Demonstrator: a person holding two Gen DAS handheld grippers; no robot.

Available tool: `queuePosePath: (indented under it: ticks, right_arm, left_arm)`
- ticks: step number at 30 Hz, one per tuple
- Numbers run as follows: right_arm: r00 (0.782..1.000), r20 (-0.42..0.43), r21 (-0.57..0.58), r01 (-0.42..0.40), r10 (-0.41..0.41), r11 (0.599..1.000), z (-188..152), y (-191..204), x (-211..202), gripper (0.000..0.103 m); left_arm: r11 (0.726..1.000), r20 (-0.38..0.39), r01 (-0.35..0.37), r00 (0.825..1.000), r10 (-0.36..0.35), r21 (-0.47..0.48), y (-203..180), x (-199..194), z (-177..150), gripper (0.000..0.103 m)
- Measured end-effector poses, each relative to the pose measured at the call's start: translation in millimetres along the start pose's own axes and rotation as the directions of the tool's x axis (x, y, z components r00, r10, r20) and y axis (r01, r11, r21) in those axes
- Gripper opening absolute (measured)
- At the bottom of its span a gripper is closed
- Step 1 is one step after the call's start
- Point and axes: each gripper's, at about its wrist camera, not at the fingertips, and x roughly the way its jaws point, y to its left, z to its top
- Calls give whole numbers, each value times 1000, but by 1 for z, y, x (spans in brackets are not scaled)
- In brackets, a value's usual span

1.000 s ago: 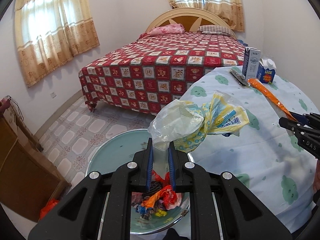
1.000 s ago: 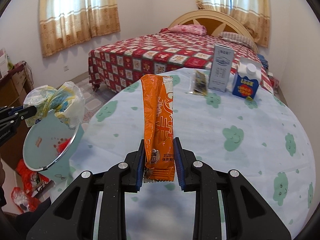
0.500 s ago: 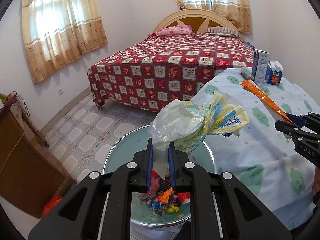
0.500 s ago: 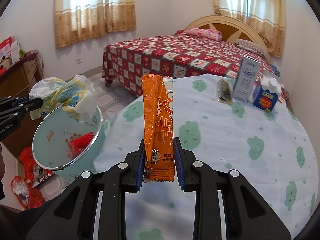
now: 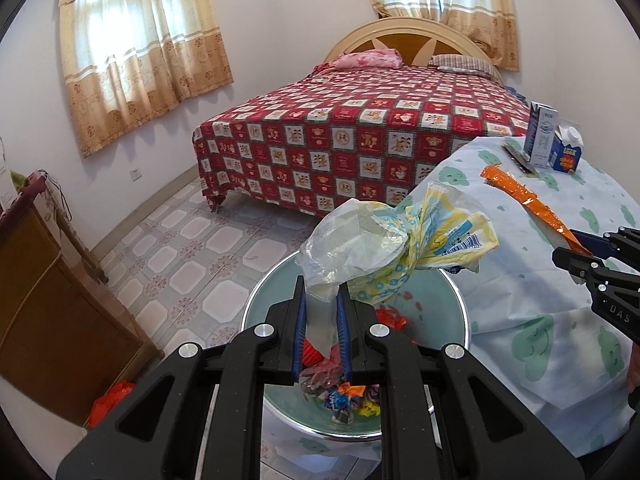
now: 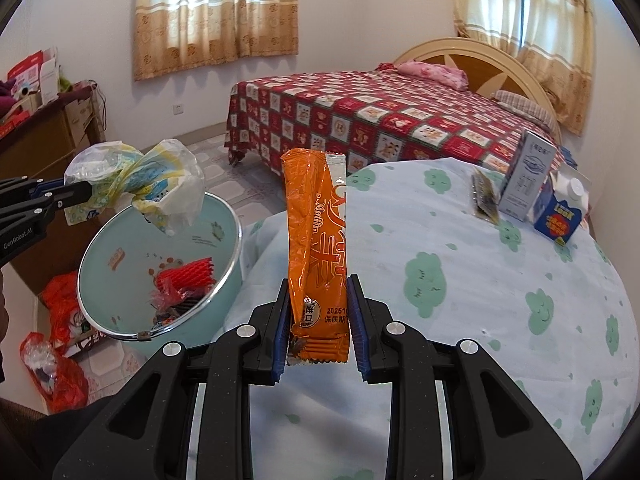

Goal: Collect trash
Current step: 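Hold the clear wrapper and orange wrapper above the bucket with both grippers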

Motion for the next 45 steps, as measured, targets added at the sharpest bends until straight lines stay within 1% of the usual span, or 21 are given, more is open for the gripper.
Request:
queuePosePath:
  ticks: [11,22,36,45]
  right_arm:
    - [1000,3,-46,-26,26,999,8,21,4,27]
    - [999,4,-78,-47,47,996,14,38,8,27]
    - [998,4,-96,-55,56,994,16,48,9,27]
    - [998,-1,-111,-62,62,992,17,53,12,27]
  left_arm:
    - [999,-11,-27,1000,27,-29,20,-1,-6,14]
    - [998,-20,-45,999,45,-48,30,1,-8,14]
    - [995,-37,-63,997,60,-79,48,6,-14,14]
    - [994,-45,-71,997,67,-82,52,9,-19,14]
